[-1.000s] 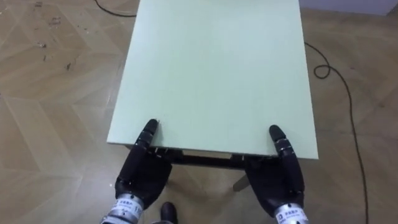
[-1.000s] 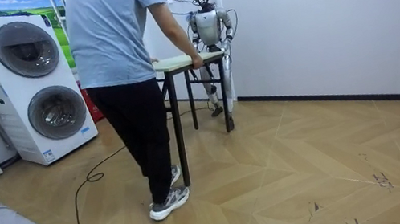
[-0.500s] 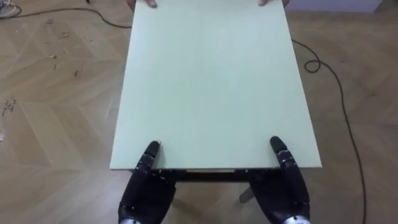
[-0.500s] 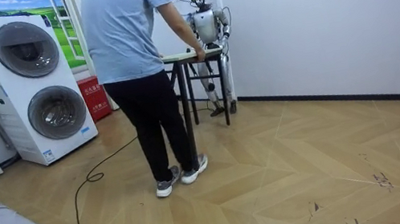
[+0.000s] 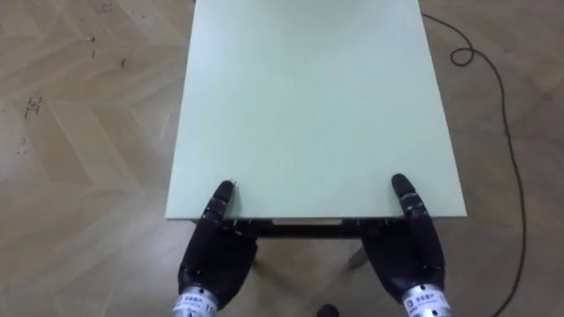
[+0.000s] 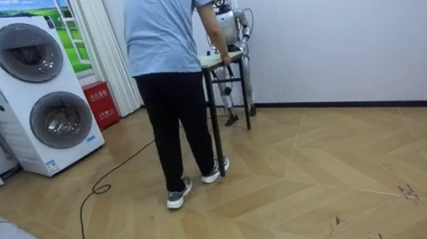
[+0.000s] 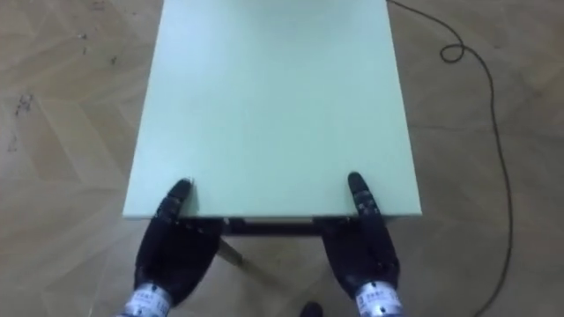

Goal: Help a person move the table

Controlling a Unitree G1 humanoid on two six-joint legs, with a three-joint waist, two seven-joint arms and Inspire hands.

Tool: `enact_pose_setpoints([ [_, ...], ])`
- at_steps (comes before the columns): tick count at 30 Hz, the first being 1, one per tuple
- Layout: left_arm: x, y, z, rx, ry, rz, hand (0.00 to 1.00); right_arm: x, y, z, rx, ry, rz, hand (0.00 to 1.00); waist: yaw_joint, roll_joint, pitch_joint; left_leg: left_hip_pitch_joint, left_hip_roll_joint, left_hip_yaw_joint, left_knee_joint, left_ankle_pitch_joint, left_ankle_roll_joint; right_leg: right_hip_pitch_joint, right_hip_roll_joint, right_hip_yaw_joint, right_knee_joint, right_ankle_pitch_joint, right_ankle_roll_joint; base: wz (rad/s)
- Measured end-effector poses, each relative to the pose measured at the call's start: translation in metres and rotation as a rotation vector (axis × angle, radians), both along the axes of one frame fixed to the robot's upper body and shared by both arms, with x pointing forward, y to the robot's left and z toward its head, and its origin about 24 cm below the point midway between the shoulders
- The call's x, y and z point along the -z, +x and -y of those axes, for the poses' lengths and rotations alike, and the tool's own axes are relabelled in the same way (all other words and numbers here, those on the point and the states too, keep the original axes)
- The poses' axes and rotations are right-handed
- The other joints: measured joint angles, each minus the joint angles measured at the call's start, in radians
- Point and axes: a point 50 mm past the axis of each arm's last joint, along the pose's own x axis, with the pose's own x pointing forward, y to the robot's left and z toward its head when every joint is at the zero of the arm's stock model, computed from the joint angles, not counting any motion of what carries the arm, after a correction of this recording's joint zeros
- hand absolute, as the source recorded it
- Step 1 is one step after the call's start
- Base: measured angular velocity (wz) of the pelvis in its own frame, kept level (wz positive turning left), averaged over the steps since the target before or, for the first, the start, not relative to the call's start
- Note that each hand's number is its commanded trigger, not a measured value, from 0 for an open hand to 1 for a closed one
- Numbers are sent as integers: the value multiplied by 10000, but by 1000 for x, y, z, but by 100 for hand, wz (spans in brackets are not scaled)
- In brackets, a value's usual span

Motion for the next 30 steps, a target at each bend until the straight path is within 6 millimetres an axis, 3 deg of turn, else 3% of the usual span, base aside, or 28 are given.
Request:
enact_pose_setpoints([
  [2,2,-1,-1,-2,59,-107,100,3,-3,0,-66,8,-153,100,-11,-110,-2,-54,-227,36,-25,185,120,19,-209,87,-100,239,60,7],
  [5,7,-6,-2,-43,137,-329,100,8,-7,0,-109,52,-452,100,-80,-267,-23,-82,-486,104,-32,415,326,92,-334,653,-345,769,271,4],
  [7,9,-10,-3,-66,147,-476,100,11,-8,0,-179,65,-601,100,-177,-326,-25,-192,-578,252,-22,613,497,161,-358,1173,-734,1421,697,8],
  [9,10,-11,-3,-35,202,-542,100,13,-12,-1,-202,147,-761,100,-280,-343,-30,-229,-558,344,-186,868,580,219,-426,1638,-701,1690,1240,33],
  [10,10,-12,-3,110,295,-589,100,15,-17,0,-72,219,-878,100,-304,-376,-48,-180,-508,608,-381,1062,593,239,-684,1700,217,952,1553,43],
  [11,11,-12,-2,146,290,-606,100,16,-19,0,-6,239,-916,100,-316,-401,-58,-141,-497,763,-506,1159,592,302,-821,1753,706,510,1604,39],
  [12,11,-12,-2,199,319,-615,100,16,-21,1,35,268,-925,100,-323,-432,-76,-92,-484,1056,-735,1327,587,561,-1074,1889,1492,-290,1590,15],
  [13,11,-12,-2,191,339,-612,100,16,-21,1,31,272,-904,100,-241,-445,-85,-100,-505,1156,-851,1434,584,894,-1189,2106,1872,-868,1786,0],
  [15,11,-13,-1,139,298,-597,100,16,-20,-1,31,258,-866,100,-79,-483,-97,-97,-511,1208,-934,1516,528,1487,-1180,2282,1673,-1311,1918,-13],
  [18,11,-14,-3,39,432,-504,100,15,-20,-4,56,256,-831,100,226,-593,-109,-83,-522,1272,-1084,1637,384,1956,-852,2272,414,-1350,1877,-18],
  [19,11,-14,-3,40,479,-448,100,15,-20,-5,82,278,-823,100,281,-601,-110,-96,-484,1283,-1150,1696,347,2073,-767,2251,69,-1272,1752,-13],
  [25,10,-15,-7,-64,539,-247,100,15,-19,-9,1,312,-706,100,479,-829,-125,-69,-310,1208,-1398,1879,208,2393,-415,2132,-836,-911,1578,-1],
  [30,10,-15,-8,-77,512,-156,100,13,-17,-8,-82,254,-573,100,588,-878,-120,-58,-214,984,-1434,1870,159,2563,-331,1953,-1042,-893,1565,12],
])
